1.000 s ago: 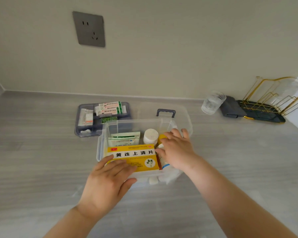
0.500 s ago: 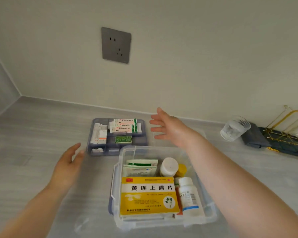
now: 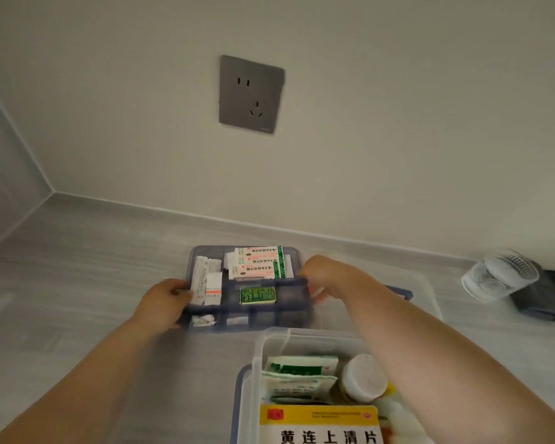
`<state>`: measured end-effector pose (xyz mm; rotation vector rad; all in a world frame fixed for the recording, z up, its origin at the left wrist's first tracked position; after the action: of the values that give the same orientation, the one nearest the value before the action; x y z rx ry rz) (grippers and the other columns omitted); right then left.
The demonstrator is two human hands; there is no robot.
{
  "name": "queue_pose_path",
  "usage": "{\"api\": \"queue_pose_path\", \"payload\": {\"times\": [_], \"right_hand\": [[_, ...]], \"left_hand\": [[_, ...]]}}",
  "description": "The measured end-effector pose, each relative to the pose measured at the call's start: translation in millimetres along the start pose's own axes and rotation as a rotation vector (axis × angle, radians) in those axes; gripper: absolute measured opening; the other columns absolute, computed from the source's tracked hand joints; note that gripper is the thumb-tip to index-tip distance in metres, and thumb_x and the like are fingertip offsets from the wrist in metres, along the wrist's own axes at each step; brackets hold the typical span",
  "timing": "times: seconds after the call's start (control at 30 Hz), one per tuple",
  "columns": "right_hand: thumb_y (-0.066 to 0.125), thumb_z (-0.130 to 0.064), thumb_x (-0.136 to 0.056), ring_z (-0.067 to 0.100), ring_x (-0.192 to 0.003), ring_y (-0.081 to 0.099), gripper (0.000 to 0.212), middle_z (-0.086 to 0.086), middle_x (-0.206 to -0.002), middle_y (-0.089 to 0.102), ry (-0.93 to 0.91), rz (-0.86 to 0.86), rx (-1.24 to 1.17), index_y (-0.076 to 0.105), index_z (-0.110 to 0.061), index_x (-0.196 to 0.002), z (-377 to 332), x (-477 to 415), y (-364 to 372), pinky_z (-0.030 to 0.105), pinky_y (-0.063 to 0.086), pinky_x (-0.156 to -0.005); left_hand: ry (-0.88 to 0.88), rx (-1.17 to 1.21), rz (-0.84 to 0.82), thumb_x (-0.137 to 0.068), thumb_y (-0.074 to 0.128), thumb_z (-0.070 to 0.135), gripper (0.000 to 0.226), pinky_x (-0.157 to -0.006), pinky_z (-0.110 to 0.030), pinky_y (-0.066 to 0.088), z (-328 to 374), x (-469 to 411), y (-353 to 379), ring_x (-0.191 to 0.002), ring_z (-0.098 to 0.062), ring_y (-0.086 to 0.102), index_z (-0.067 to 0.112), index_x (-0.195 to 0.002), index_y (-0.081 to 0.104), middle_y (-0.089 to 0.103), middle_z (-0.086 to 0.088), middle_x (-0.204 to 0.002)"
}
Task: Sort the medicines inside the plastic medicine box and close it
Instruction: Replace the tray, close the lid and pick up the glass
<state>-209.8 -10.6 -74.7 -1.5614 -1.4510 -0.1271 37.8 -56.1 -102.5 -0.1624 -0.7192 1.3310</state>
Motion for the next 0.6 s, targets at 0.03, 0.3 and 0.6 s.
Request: {"api": "queue_pose_path", "payload": {"times": [0.03,0.3,0.6], "right_hand": [[0.040,-0.004,-0.085,0.027,-0.080,0.059,0.023,0.017,-0.097,0.065,-0.002,-0.008,-0.057,0.060,0.000,-0.094,0,3,-2,0.037,0.052,-0.070],[0.047,-0.009,-0.086,0.013,-0.065,0.052,0.019,-0.001,-0.074,0.057,-0.345,0.023,-0.578,0.060,-0.020,-0.078,-37,81,-51,0.025,0.046,-0.057],[0.047,0.002,-0.085,0.013,-0.066,0.056,0.029,0.002,-0.079,0.059,-0.509,0.307,-0.608,0.055,-0.020,-0.101,42,207,-78,0.018,0.050,-0.057]], "left_hand": [[-0.003,0.014,0.007,-0.086,0.047,-0.001,0.026,-0.078,-0.054,0.053,1,1,-2,-0.087,-0.046,0.059,-0.006,-0.111,0.053,0.059,-0.032,-0.110],[0.312,0.243,0.171,-0.085,0.049,0.000,0.029,-0.037,-0.019,0.049,75,63,-64,-0.052,-0.021,0.050,-0.001,-0.113,0.053,0.054,-0.012,-0.068],[0.464,0.367,0.040,-0.083,0.053,0.000,0.034,-0.037,-0.007,0.043,91,186,-44,-0.031,0.001,0.048,0.016,-0.113,0.053,0.050,0.006,-0.044]]}}
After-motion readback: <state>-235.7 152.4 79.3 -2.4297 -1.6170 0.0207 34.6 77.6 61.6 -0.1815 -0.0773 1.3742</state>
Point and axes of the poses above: each hand's wrist, its own x-axis away from the middle knuckle, its own y-axis out of the palm, z = x × y, the point moved 6 cm from there along -x, towards the middle knuckle
